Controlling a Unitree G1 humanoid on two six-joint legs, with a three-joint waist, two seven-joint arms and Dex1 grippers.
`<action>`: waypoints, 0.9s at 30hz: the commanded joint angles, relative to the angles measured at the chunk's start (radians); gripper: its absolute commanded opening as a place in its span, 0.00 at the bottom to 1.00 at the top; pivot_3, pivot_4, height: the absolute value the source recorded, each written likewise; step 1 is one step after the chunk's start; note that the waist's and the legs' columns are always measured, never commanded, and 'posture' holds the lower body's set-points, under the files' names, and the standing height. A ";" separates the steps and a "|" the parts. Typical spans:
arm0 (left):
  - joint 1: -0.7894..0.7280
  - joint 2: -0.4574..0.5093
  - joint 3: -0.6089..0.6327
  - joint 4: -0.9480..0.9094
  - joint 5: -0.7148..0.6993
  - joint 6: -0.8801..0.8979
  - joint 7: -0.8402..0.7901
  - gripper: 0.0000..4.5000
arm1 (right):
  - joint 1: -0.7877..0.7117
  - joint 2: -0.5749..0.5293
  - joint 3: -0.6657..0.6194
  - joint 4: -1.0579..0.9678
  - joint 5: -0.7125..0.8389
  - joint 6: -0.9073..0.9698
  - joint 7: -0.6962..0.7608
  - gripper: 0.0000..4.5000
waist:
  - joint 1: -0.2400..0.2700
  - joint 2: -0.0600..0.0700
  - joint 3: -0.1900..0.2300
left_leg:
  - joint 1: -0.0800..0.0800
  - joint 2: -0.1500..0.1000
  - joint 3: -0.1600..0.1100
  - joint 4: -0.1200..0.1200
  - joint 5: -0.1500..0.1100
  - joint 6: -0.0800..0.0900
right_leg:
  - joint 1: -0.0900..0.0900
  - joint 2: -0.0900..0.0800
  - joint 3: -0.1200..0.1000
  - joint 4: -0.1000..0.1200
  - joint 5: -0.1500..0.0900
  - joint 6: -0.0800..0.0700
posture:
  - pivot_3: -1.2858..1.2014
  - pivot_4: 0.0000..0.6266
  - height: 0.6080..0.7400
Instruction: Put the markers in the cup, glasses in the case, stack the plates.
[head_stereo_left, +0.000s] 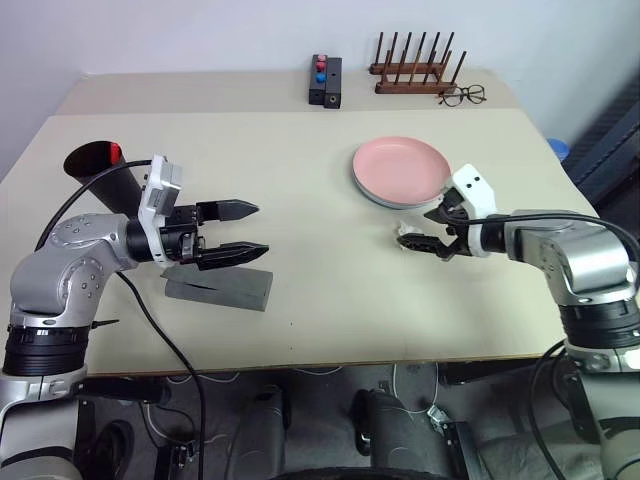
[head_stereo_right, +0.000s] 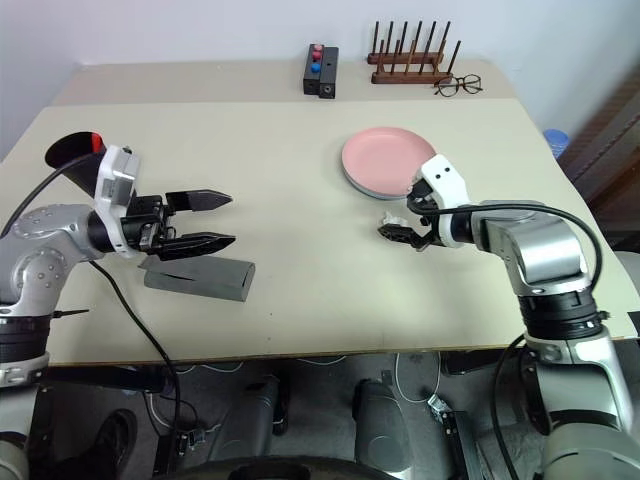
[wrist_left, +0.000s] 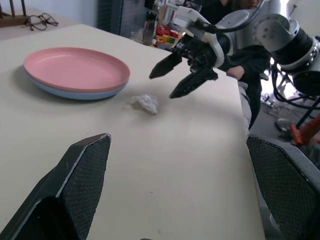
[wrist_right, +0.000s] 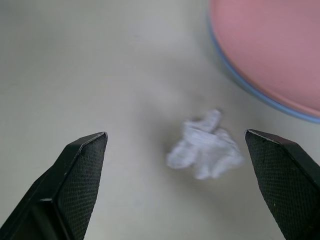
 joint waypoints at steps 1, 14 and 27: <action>-0.016 0.023 0.004 -0.013 0.011 -0.025 -0.012 1.00 | -0.040 0.047 0.006 0.060 -0.025 -0.034 -0.059 0.99 | 0.000 0.000 0.000 | 0.000 0.000 0.000 0.000 0.000 0.000 | 0.000 0.000 0.000 0.000 0.000 0.000 | 0.52 0.24 1.00; 0.001 0.029 -0.003 -0.046 0.054 -0.056 0.025 1.00 | -0.048 0.071 0.041 0.167 -0.052 -0.110 -0.060 0.34 | 0.001 0.000 0.000 | -0.001 0.000 0.000 0.000 0.000 0.000 | 0.000 0.000 0.000 0.000 0.000 0.000 | 0.52 0.24 1.00; -0.086 -0.033 0.001 0.064 0.145 -0.183 0.130 1.00 | -0.169 0.051 -0.106 0.100 0.068 -0.114 0.005 0.01 | 0.003 0.001 0.000 | -0.001 0.000 0.000 0.000 0.000 0.000 | 0.000 0.000 0.000 0.000 0.000 0.001 | 0.52 0.24 1.00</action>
